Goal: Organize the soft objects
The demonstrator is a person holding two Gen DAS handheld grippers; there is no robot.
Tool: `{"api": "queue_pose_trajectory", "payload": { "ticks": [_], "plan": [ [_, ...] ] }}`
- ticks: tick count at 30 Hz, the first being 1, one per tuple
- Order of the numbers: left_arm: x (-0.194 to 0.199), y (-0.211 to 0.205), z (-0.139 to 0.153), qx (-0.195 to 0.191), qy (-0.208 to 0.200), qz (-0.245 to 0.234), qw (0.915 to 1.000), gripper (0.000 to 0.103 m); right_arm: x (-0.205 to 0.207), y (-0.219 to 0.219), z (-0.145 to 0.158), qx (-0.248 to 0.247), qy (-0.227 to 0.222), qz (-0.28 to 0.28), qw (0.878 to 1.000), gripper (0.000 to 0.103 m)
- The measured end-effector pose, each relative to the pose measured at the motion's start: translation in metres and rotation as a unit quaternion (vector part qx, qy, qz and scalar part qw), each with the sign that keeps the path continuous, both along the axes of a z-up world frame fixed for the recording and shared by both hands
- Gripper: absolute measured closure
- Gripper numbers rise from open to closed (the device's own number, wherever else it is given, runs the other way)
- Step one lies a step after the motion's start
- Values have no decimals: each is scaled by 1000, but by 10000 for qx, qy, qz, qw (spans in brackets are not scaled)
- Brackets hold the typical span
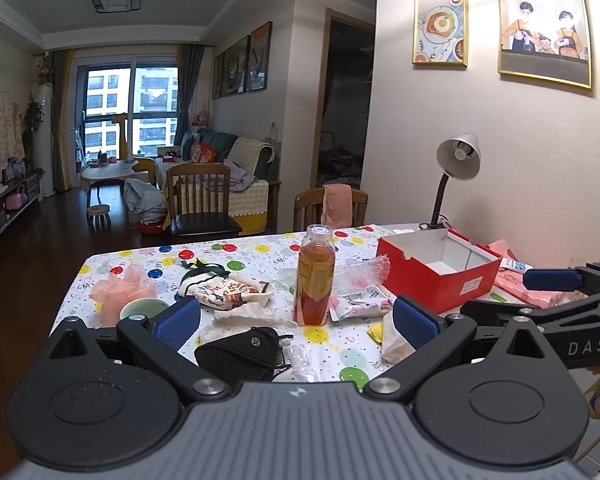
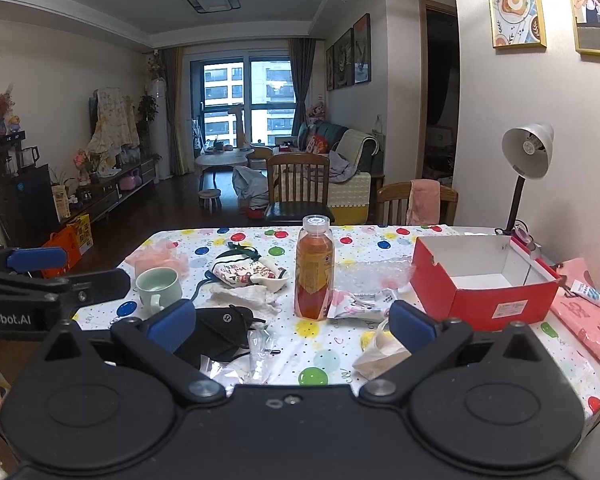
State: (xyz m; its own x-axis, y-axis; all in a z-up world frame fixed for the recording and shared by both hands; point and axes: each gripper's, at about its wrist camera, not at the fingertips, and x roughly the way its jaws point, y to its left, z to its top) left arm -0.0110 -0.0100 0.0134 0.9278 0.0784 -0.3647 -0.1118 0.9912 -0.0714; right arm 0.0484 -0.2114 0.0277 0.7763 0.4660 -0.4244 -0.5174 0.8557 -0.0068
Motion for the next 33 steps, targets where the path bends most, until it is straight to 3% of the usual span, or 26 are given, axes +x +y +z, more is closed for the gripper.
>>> {"api": "queue_pose_trajectory", "payload": {
  "ticks": [33],
  "plan": [
    [6, 3, -1, 27, -116, -118, 9999, 0, 8, 1, 2, -3, -33, -45, 10000, 0]
  ]
}}
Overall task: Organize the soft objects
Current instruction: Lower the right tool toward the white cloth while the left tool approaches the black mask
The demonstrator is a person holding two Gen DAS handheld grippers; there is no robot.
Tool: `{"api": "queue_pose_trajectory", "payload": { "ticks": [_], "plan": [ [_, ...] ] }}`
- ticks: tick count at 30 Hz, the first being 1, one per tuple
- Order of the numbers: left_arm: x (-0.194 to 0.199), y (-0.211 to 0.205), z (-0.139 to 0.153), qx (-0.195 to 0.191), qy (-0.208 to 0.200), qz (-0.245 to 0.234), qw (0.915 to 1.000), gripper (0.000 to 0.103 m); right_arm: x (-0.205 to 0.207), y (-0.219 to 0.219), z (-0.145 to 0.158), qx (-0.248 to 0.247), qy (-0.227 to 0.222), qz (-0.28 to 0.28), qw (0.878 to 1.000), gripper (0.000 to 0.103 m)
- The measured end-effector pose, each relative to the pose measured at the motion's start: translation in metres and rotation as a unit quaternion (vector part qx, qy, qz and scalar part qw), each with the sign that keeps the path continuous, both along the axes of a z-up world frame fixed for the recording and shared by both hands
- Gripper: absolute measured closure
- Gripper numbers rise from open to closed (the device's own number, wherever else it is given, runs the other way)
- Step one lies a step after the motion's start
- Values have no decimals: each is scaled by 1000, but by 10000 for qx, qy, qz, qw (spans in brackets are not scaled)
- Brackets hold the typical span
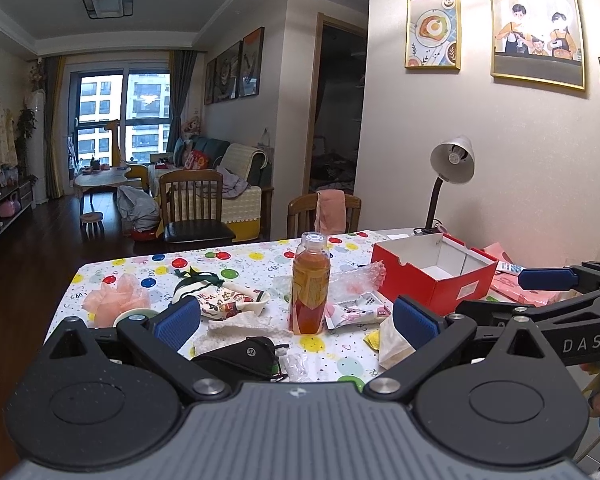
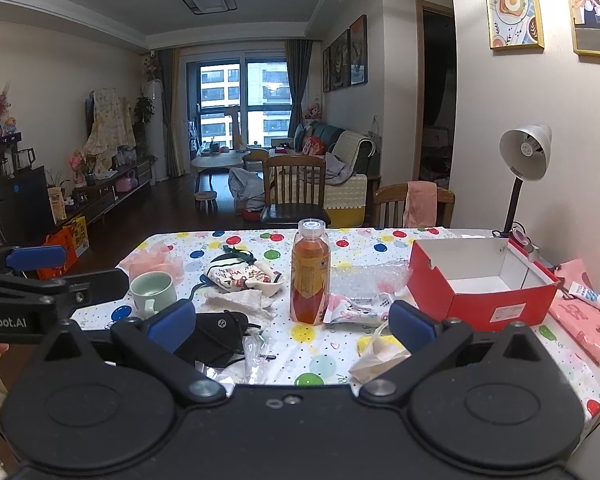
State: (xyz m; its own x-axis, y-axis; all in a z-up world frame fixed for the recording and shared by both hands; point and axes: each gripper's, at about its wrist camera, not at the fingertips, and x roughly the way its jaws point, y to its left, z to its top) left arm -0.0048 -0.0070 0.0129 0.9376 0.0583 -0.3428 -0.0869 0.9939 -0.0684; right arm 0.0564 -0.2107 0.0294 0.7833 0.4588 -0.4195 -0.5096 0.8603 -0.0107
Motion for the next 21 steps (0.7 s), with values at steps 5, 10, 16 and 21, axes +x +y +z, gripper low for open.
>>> {"api": "queue_pose_trajectory", "payload": {
  "ticks": [5, 10, 16, 21],
  "plan": [
    [0, -1, 1, 13, -10, 9, 10000, 0, 0, 0, 1, 13, -56, 6, 10000, 0],
    [0, -3, 3, 38, -62, -13, 10000, 0, 0, -2, 1, 47, -115, 3, 9999, 0],
    [2, -4, 4, 56, -70, -23, 10000, 0, 0, -3, 0, 73, -112, -39, 9999, 0],
    [2, -4, 3, 38, -67, -55, 10000, 0, 0, -4, -2, 83, -75, -80, 9999, 0]
  ]
}}
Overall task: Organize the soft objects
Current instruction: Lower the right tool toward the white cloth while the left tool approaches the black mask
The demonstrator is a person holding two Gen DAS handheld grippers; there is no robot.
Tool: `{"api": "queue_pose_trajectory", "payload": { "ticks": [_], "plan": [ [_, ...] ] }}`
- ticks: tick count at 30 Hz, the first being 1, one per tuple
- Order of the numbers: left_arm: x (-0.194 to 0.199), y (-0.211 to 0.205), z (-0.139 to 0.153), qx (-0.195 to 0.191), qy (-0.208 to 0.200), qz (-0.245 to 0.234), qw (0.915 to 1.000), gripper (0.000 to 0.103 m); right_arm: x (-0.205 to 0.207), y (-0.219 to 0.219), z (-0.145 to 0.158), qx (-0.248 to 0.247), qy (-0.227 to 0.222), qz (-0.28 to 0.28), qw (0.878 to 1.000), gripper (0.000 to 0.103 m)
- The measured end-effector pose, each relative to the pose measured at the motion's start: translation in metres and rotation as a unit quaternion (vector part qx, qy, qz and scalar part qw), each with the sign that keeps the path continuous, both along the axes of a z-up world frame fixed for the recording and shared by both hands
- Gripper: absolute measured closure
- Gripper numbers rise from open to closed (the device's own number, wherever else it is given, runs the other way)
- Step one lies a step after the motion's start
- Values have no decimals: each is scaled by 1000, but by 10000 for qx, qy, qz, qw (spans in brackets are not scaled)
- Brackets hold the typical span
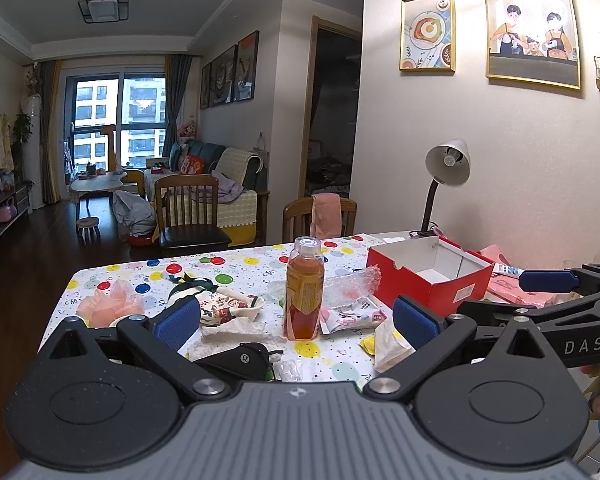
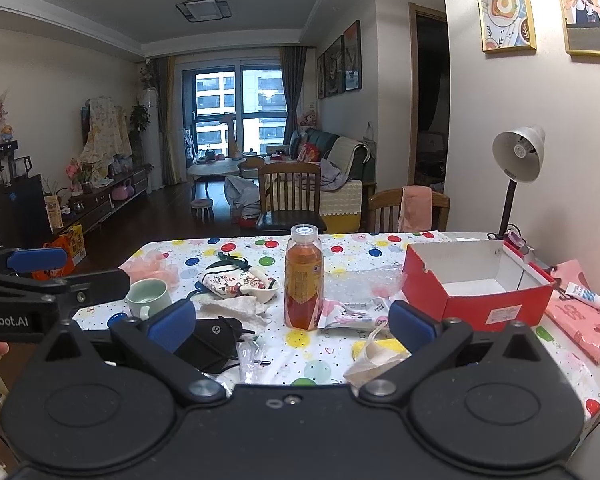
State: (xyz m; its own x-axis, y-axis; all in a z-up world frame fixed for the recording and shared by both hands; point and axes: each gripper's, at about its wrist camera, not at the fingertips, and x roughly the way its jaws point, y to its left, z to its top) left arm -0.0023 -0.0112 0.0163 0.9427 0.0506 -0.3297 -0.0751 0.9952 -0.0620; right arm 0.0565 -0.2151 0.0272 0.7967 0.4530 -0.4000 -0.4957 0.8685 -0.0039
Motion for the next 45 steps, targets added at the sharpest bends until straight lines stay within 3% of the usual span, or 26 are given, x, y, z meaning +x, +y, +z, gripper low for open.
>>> {"api": "queue_pose_trajectory", "payload": {
  "ticks": [14, 22, 26, 34, 45],
  "plan": [
    [28, 1, -12, -198, 257, -252, 9992, 0, 19, -7, -10, -76, 263, -78, 9996, 0],
    [57, 6, -39, -127, 599, -195, 9979, 0, 57, -17, -34, -273, 635, -159, 9975, 0],
    [79, 5, -61, -186, 996, -291, 9944, 0, 81, -22, -51, -403, 850, -210, 9953, 1],
    [121, 34, -91, -527, 1576, 312, 9856, 0, 135, -20, -92, -790, 1184, 0, 9898, 7],
    [178, 74, -137, -467, 2224, 1094, 9677, 0, 199, -6, -131, -1211, 1463, 56, 9818, 10]
  ]
}}
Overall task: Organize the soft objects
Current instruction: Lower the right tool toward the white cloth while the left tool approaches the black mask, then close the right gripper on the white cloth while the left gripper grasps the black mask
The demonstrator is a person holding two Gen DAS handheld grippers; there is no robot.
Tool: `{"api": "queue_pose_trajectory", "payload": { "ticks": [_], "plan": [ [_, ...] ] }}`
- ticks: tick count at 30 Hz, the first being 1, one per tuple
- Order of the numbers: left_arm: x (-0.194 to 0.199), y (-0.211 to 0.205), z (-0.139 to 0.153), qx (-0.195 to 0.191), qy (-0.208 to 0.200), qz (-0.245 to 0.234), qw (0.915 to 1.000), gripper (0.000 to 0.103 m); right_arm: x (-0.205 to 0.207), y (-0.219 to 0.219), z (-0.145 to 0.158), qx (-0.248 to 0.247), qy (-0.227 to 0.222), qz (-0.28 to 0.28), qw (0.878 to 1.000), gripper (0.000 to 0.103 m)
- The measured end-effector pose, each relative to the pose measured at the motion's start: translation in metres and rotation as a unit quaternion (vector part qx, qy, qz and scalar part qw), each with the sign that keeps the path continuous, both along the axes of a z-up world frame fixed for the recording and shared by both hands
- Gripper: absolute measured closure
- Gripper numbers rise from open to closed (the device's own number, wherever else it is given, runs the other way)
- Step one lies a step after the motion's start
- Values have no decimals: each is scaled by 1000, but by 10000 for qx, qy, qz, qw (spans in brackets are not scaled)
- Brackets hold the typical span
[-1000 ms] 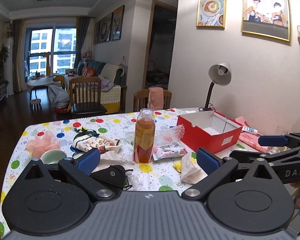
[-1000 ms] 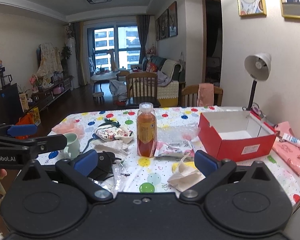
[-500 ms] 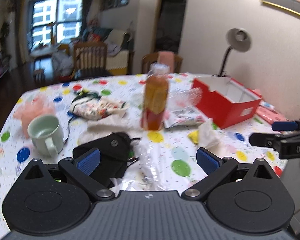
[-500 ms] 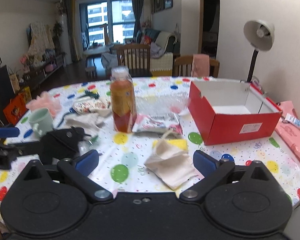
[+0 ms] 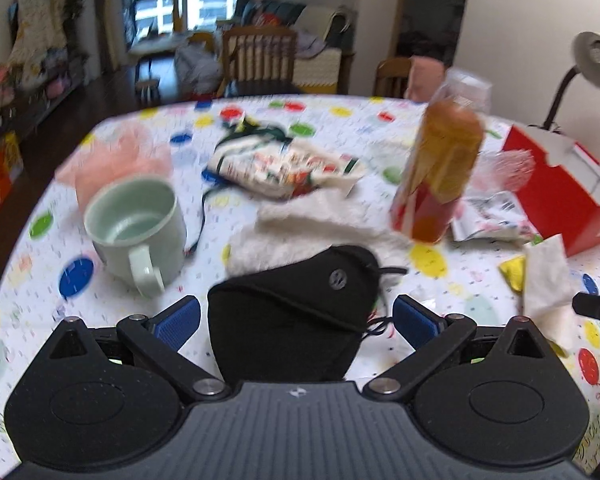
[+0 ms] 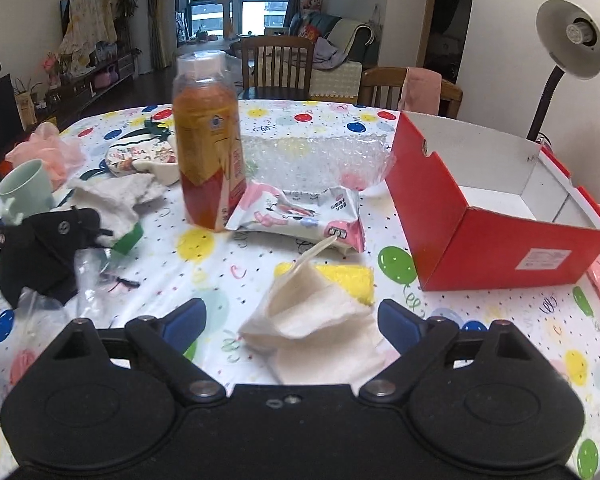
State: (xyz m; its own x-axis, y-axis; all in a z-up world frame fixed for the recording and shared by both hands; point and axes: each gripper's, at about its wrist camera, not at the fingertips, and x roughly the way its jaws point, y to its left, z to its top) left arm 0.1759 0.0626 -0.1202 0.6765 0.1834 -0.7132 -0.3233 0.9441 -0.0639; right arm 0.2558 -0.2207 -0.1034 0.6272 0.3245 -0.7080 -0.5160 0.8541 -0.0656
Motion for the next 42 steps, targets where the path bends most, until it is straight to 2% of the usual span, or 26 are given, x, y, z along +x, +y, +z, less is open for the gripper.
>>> {"api": "queue_pose_trajectory", "payload": {
  "ticks": [4, 8, 12, 17, 19, 21, 23, 26, 28, 30, 33, 35, 37, 42],
  "plan": [
    [9, 12, -14, -289, 188, 184, 9992, 0, 20, 1, -5, 69, 115, -163, 9998, 10],
    [16, 15, -21, -314, 260, 209, 9990, 1, 36, 10, -13, -63, 131, -166, 9998, 10],
    [19, 19, -27, -491, 344, 256, 9979, 1, 46, 10, -31, -202, 407, -280, 9986, 9],
    [21, 21, -34, -536, 455, 269, 9972, 1, 46, 5, -52, -391, 739, -409, 9957, 9],
    [22, 22, -36, -520, 451, 257, 9973, 4, 47, 5, -55, -379, 796, -414, 9952, 9],
    [22, 23, -37, -554, 438, 254, 9972, 16, 48, 6, -57, -306, 841, -412, 9951, 11],
    [23, 23, -36, -583, 440, 253, 9970, 19, 48, 6, -56, -252, 874, -394, 9951, 18],
    [22, 24, -34, -550, 441, 296, 9971, 34, 46, 10, -55, -216, 865, -313, 9955, 29],
    [21, 23, -33, -485, 431, 313, 9974, 44, 45, 12, -54, -197, 837, -249, 9960, 43],
    [19, 24, -32, -438, 438, 325, 9976, 59, 42, 14, -52, -170, 827, -208, 9962, 50],
    [17, 25, -31, -328, 486, 391, 9975, 70, 38, 14, -49, -163, 735, -165, 9970, 64],
    [15, 26, -30, -292, 471, 392, 9977, 74, 36, 14, -46, -162, 673, -177, 9974, 72],
    [13, 24, -29, -202, 441, 379, 9981, 80, 34, 12, -44, -170, 613, -203, 9978, 86],
    [4, 17, -20, -39, 286, 382, 9989, 87, 26, 5, -35, -41, 492, -169, 9986, 98]
  ]
}}
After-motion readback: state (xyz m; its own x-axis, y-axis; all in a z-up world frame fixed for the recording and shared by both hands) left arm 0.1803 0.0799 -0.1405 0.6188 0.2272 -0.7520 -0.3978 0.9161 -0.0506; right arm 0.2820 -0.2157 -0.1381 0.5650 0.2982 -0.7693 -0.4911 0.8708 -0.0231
